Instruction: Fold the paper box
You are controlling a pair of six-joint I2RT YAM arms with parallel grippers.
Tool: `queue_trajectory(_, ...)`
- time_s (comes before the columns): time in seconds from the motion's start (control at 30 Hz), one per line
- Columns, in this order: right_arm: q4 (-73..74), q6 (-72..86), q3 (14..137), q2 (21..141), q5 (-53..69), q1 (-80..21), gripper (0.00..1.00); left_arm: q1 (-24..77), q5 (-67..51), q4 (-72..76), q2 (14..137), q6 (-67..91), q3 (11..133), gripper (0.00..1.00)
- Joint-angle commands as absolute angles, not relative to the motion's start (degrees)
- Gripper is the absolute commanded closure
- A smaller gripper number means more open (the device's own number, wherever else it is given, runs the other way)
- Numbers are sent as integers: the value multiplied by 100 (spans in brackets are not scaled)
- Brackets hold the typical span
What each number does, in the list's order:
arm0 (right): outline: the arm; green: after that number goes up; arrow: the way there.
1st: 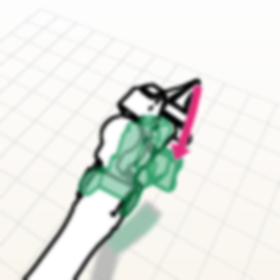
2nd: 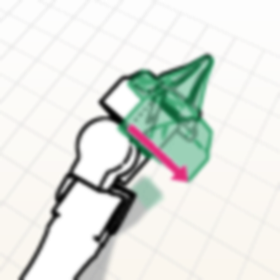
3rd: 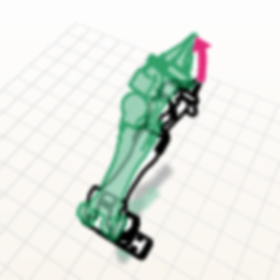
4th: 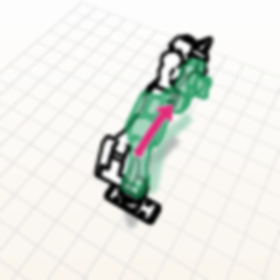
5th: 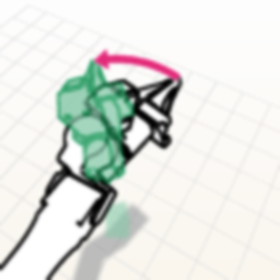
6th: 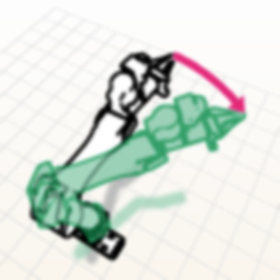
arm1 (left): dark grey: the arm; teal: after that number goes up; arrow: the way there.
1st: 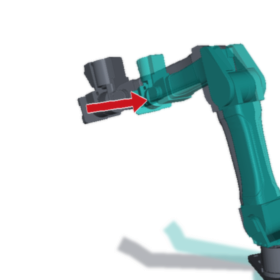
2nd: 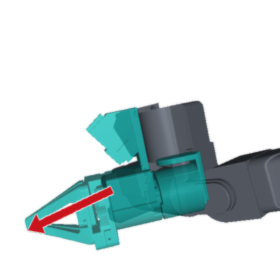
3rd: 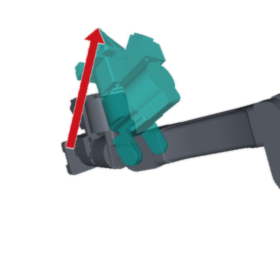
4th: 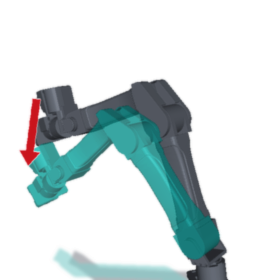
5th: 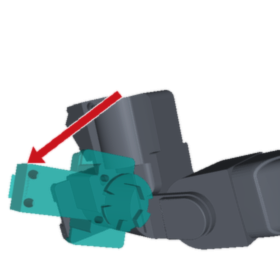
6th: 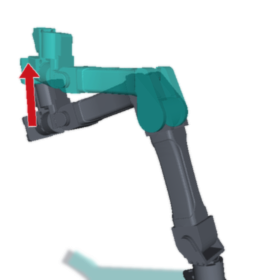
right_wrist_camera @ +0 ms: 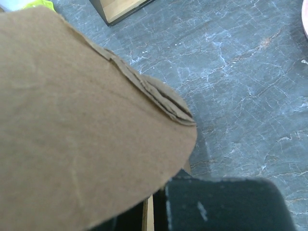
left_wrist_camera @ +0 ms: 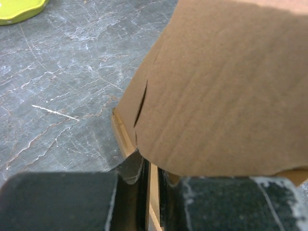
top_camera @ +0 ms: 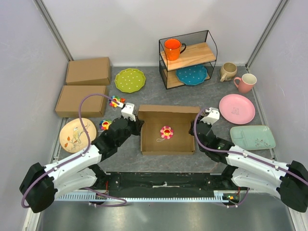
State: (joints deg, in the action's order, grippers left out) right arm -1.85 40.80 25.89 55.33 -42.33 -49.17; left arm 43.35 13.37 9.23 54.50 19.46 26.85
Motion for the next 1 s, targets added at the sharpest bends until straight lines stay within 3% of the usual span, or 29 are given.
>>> queue_trajectory(0.0, 958, 4500, 2321, 5765, -3902, -5168, 97, 4596, 1379, 1598, 5511, 2153, 2822, 87)
queue_trajectory(0.83, 1424, 5071, 2013, 5326, -4025, -5467, 92, 4816, 1775, 1758, 4808, 3058, 1196, 84)
queue_trajectory(0.97, 1599, 5176, 2021, 5265, -4008, -5476, 81, 4816, 1872, 1758, 4658, 3207, 1003, 83)
